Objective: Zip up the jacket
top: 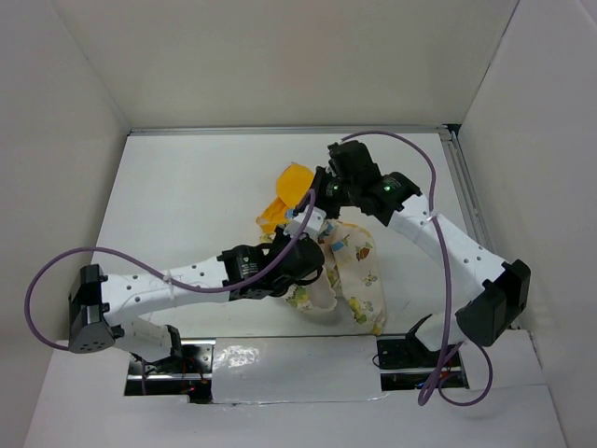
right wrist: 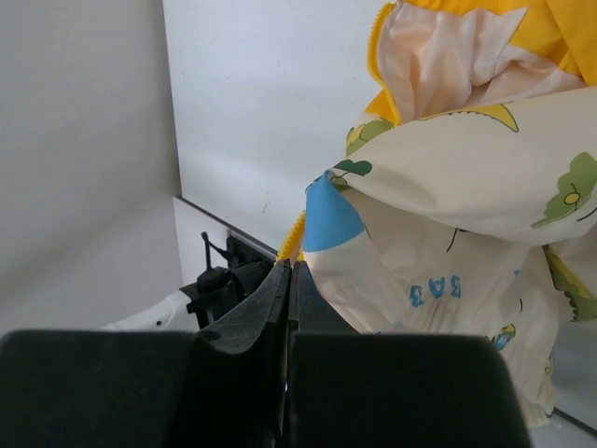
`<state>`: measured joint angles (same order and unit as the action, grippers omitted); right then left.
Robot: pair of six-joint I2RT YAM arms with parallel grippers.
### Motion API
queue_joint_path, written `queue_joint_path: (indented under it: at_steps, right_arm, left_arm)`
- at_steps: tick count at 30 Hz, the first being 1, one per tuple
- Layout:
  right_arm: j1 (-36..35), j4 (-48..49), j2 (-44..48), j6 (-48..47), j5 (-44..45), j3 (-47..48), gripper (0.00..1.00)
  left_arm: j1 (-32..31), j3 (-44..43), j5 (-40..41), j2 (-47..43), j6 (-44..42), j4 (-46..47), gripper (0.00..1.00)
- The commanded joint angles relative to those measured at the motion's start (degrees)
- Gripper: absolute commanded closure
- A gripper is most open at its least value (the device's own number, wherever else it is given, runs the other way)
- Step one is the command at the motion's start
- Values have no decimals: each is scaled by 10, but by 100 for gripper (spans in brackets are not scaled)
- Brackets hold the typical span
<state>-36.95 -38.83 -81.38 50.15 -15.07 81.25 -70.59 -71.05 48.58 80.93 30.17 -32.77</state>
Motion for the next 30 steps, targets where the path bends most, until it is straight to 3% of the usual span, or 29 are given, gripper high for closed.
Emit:
queue_joint_path:
  at_steps: [1,5,9,13,20,23,27,30]
  right_arm:
    - [-20,16,-15,-26,54,32,100]
    - [-55,30,-30,-56,144,29,100]
    - [-56,49,-62,-66,132,21,100]
    - [-59,54,-82,-63,149,29,100]
    - [-55,100,-69,-74,267,-1,100]
    - [-38,110,-69,-71,239,11,100]
    - [-37,110,-55,-67,268,27,100]
    - [-37,119,-36,-87,224,10,100]
  left_arm:
    - [-4,25,-34,-38,-47,77,100]
    - [-5,93,-121,-133,-118,173,100]
    - [-5,179,-212,-228,-190,276,100]
    - [-5,196,-269,-282,-198,257,100]
    - [-6,237,-310,-306,-148,212,100]
    - [-5,253,-318,-319,-116,185,100]
    - [-6,278,-328,-350,-75,149,100]
    - [-5,295,-300,-369,-32,124,100]
